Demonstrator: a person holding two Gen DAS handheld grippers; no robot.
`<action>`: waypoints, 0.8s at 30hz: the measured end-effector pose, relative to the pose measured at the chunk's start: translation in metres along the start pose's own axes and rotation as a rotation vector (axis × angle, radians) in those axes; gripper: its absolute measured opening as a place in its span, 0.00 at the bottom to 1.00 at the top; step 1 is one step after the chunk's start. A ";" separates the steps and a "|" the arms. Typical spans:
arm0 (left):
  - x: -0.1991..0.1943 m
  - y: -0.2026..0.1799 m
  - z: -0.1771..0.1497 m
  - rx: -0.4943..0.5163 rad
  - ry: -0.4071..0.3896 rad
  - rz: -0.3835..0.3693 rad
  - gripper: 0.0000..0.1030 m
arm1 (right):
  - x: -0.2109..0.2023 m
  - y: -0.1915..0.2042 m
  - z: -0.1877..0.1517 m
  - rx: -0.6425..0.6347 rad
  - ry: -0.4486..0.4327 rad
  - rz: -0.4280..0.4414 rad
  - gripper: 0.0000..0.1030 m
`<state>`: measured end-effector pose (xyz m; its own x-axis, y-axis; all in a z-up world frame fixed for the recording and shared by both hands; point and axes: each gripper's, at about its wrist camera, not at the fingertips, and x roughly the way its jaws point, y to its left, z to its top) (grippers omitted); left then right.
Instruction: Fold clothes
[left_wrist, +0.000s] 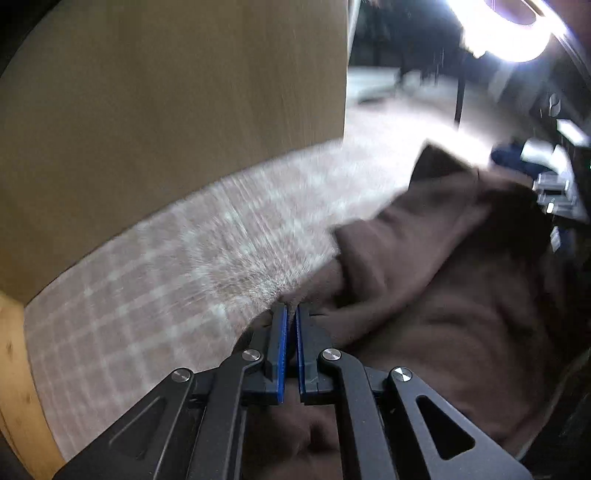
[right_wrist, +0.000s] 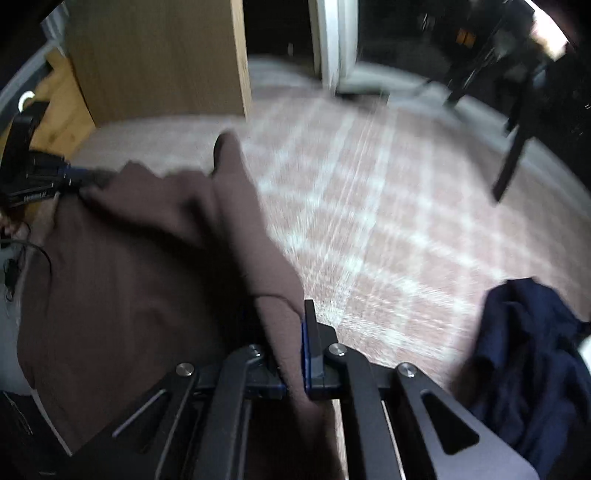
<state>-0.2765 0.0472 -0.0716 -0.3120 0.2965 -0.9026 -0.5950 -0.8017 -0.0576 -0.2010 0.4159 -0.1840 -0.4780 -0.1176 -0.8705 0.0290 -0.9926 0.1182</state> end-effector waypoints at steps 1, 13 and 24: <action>-0.025 -0.001 -0.003 -0.018 -0.043 -0.003 0.04 | -0.008 0.002 -0.001 0.002 -0.017 -0.002 0.05; -0.358 -0.052 -0.046 0.002 -0.589 0.084 0.04 | -0.277 0.086 0.006 -0.102 -0.566 -0.100 0.05; -0.547 -0.140 -0.096 0.097 -0.861 0.253 0.04 | -0.494 0.170 -0.051 -0.238 -0.880 -0.206 0.05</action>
<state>0.0486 -0.0525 0.3893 -0.8655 0.4342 -0.2498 -0.4807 -0.8602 0.1704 0.0850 0.3037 0.2418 -0.9839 0.0304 -0.1763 0.0026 -0.9829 -0.1839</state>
